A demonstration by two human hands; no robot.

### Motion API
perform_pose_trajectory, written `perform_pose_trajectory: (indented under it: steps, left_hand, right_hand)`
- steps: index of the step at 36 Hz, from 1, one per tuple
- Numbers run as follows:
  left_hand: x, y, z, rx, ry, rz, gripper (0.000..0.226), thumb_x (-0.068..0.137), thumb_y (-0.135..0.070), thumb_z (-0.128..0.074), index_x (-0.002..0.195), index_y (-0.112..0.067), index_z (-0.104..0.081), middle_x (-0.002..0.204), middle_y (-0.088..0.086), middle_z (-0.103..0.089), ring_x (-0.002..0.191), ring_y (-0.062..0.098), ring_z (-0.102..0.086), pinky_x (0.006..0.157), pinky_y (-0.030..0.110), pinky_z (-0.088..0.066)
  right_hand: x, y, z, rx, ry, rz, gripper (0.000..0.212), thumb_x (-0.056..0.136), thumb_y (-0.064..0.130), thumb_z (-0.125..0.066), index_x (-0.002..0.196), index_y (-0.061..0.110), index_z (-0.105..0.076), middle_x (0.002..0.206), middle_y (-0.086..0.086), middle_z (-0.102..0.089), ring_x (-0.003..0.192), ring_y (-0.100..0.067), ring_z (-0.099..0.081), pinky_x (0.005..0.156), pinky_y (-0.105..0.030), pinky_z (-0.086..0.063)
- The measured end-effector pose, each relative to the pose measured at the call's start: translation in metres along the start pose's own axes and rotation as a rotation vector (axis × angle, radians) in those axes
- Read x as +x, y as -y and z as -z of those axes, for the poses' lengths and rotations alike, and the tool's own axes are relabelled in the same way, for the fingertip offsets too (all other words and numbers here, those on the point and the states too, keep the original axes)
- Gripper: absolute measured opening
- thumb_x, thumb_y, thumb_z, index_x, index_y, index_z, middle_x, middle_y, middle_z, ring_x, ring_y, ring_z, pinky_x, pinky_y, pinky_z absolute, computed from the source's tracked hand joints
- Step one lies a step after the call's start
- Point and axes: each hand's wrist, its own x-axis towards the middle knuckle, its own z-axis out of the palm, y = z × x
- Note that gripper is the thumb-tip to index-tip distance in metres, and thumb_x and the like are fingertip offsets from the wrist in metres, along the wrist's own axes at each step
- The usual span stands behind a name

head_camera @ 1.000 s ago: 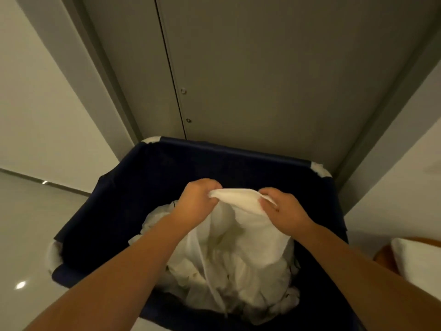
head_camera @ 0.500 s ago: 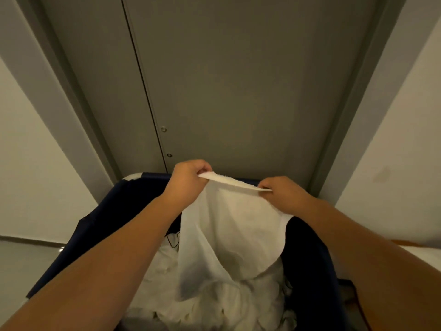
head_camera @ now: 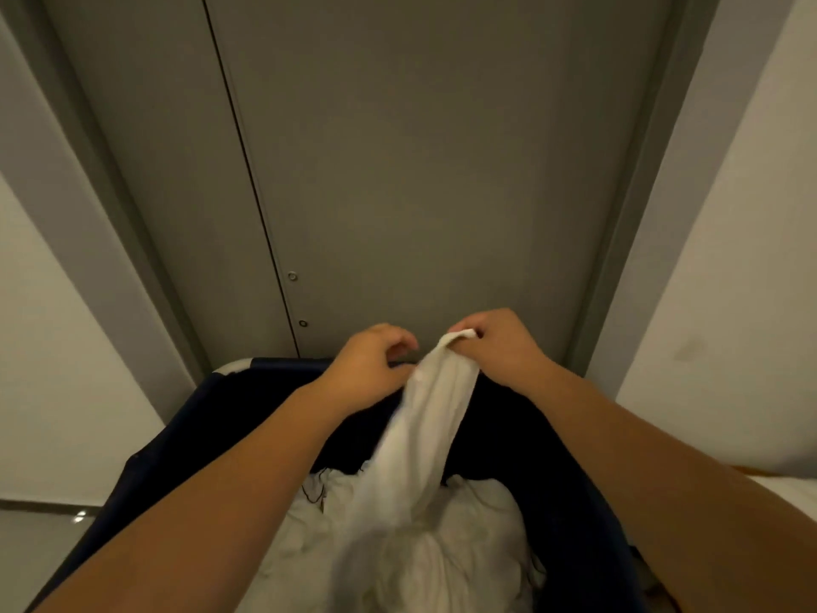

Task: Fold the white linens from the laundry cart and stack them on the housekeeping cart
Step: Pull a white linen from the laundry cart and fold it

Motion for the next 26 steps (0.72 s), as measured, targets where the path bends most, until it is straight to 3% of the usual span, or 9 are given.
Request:
perform_pose_trajectory:
  steps: [3, 6, 10, 14, 19, 22, 26]
  left_hand:
    - [-0.001, -0.012, -0.008, -0.189, 0.084, 0.003, 0.031, 0.082, -0.024, -0.074, 0.109, -0.029, -0.061, 0.107, -0.011, -0.061, 0.098, 0.001, -0.06, 0.084, 0.018, -0.05]
    - [0.001, -0.013, -0.014, -0.135, 0.026, 0.056, 0.028, 0.083, -0.02, -0.072, 0.108, -0.023, -0.062, 0.099, -0.005, -0.067, 0.089, 0.009, -0.065, 0.079, 0.025, -0.055]
    - [0.0, -0.015, -0.02, -0.119, -0.075, 0.084, 0.008, 0.089, -0.02, -0.064, 0.097, -0.018, -0.064, 0.086, -0.003, -0.067, 0.077, 0.012, -0.065, 0.066, 0.021, -0.051]
    - [-0.001, -0.023, -0.026, -0.133, -0.067, 0.081, 0.023, 0.081, -0.032, -0.073, 0.095, -0.017, -0.062, 0.083, -0.007, -0.066, 0.075, 0.006, -0.063, 0.067, 0.022, -0.053]
    - [0.001, -0.029, -0.028, -0.122, -0.158, 0.111, 0.016, 0.087, -0.025, -0.065, 0.089, -0.009, -0.061, 0.077, 0.002, -0.064, 0.069, 0.017, -0.062, 0.061, 0.029, -0.05]
    - [0.002, -0.031, -0.028, -0.113, -0.202, 0.109, 0.009, 0.089, -0.017, -0.058, 0.086, -0.009, -0.059, 0.073, 0.003, -0.06, 0.062, 0.014, -0.056, 0.053, 0.02, -0.044]
    - [0.001, -0.029, -0.025, -0.123, -0.202, 0.112, 0.006, 0.09, -0.014, -0.056, 0.089, -0.008, -0.059, 0.071, 0.003, -0.059, 0.06, 0.012, -0.054, 0.051, 0.018, -0.043]
  right_hand:
    - [0.006, 0.007, -0.009, -0.048, 0.013, -0.021, 0.016, 0.078, 0.006, -0.068, 0.072, 0.02, -0.071, 0.067, 0.005, -0.066, 0.063, -0.006, -0.06, 0.059, -0.023, -0.048]
    - [0.008, 0.008, -0.013, -0.002, -0.033, -0.028, 0.01, 0.077, 0.006, -0.07, 0.073, 0.015, -0.07, 0.066, 0.004, -0.064, 0.06, -0.007, -0.058, 0.056, -0.02, -0.046]
    - [0.011, 0.007, -0.011, 0.045, -0.065, -0.047, 0.016, 0.075, 0.006, -0.073, 0.065, 0.015, -0.064, 0.058, 0.004, -0.058, 0.049, -0.003, -0.052, 0.049, -0.024, -0.046]
    - [0.013, 0.007, -0.009, 0.04, -0.089, -0.053, 0.02, 0.072, 0.006, -0.073, 0.063, 0.015, -0.058, 0.055, 0.002, -0.055, 0.049, -0.011, -0.048, 0.049, -0.028, -0.044]
    - [0.015, 0.008, -0.011, 0.037, -0.082, -0.02, 0.022, 0.071, 0.006, -0.073, 0.062, 0.017, -0.055, 0.055, 0.003, -0.053, 0.048, -0.008, -0.046, 0.047, -0.023, -0.039]
    - [0.017, 0.008, -0.011, 0.05, -0.071, -0.006, 0.023, 0.072, 0.007, -0.074, 0.062, 0.018, -0.055, 0.057, 0.002, -0.054, 0.051, -0.01, -0.048, 0.048, -0.023, -0.04]
    - [0.019, 0.006, -0.013, 0.07, -0.062, 0.007, 0.021, 0.072, 0.011, -0.077, 0.065, 0.016, -0.058, 0.059, 0.002, -0.057, 0.053, -0.008, -0.05, 0.05, -0.023, -0.042]
